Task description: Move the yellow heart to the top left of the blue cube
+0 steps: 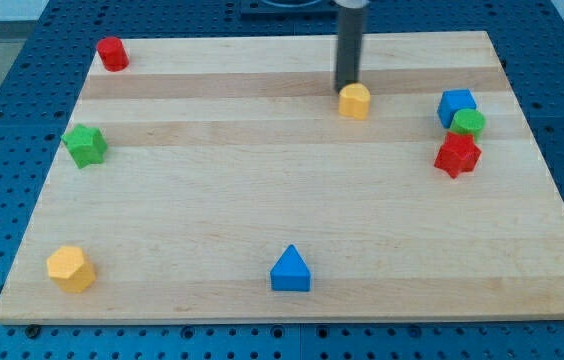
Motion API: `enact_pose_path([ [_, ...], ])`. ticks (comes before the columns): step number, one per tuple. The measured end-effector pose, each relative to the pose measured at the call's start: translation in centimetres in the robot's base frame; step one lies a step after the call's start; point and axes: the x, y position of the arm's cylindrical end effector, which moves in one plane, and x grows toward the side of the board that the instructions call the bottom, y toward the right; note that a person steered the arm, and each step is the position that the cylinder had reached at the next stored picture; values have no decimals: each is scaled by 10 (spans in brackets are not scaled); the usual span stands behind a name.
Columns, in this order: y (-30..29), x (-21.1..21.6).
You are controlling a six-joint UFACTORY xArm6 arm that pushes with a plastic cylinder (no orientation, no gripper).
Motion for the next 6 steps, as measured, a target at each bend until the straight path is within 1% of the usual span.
enact_pose_path([
  [1,10,6],
  [2,-7,4],
  [3,-47,2],
  [4,-48,34],
  [5,-6,44],
  [6,41,44],
])
